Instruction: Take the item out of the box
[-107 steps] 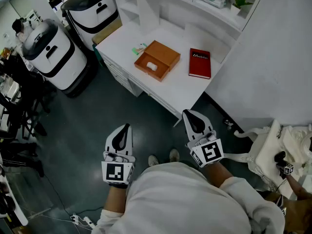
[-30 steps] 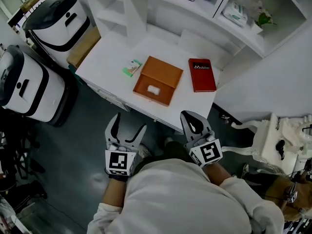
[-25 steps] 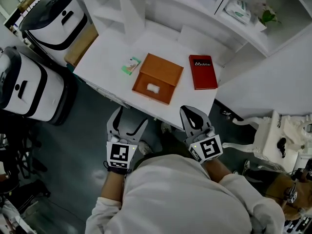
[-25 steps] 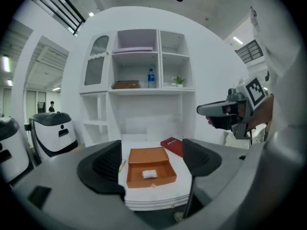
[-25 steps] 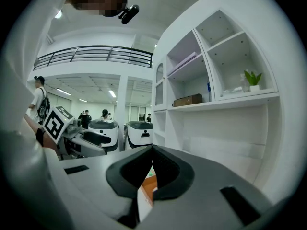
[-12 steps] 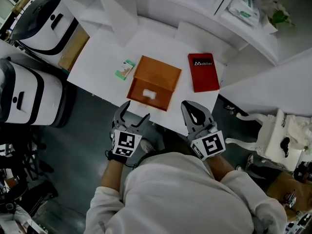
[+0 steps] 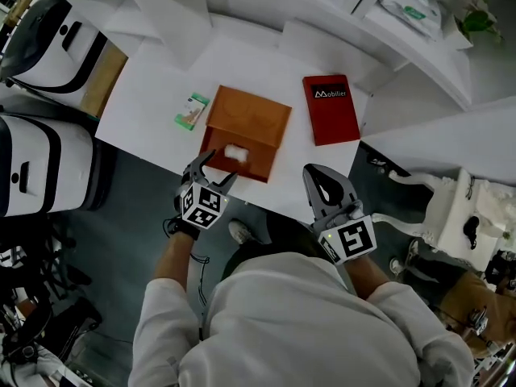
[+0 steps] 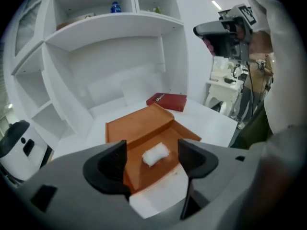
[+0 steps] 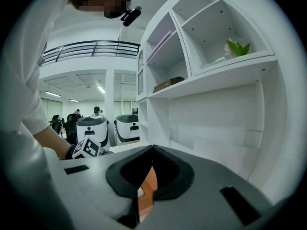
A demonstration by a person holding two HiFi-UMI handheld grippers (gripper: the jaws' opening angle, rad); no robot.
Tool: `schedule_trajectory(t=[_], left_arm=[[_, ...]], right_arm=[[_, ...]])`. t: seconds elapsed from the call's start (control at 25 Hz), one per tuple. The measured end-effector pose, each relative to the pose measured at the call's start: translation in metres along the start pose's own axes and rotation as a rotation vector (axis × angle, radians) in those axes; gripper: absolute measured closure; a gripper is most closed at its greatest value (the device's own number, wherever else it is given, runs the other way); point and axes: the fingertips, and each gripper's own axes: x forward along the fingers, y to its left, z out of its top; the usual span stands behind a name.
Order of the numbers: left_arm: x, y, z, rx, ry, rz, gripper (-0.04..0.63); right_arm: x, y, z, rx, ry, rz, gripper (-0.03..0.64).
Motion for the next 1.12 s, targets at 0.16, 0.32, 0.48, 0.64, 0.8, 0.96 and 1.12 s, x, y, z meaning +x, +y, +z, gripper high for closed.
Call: schedule_trajectory(t=[0.16,0.32,0.48,0.64,0.8,0.96,1.12], left_arm=[[0.030,0.001,-0.015,0.074,0.075,-0.040,0.265],[0.054,0.000,-0.030,0.117,0.143,-0.081,0.270],[0.076,-0.002,-0.040,0.155,0.191,-0.121,0.276],[0.091,-0.006,-0.048,0.178,0.239,-0.163,0.286],[0.104,-0.011,-0.054,0.205,0.284,-0.209,0.296],[0.114,-0.017,-0.058,0.223,0.315,-0.259,0.311],[0.122,-0.021,-0.059,0.230,0.323,-0.279,0.351]], right_arm=[[-0.003,-0.013,-0.008,0.010,0.019,-0.024,0.594],[-0.008,-0.026,-0.014,0.019,0.036,-0.048,0.594],[-0.010,-0.040,-0.021,0.025,0.052,-0.073,0.594],[-0.011,-0.052,-0.026,0.036,0.067,-0.091,0.594],[-0.009,-0.063,-0.032,0.051,0.081,-0.101,0.594],[-0.004,-0.071,-0.036,0.061,0.088,-0.105,0.594],[-0.002,-0.079,-0.040,0.067,0.096,-0.111,0.594]])
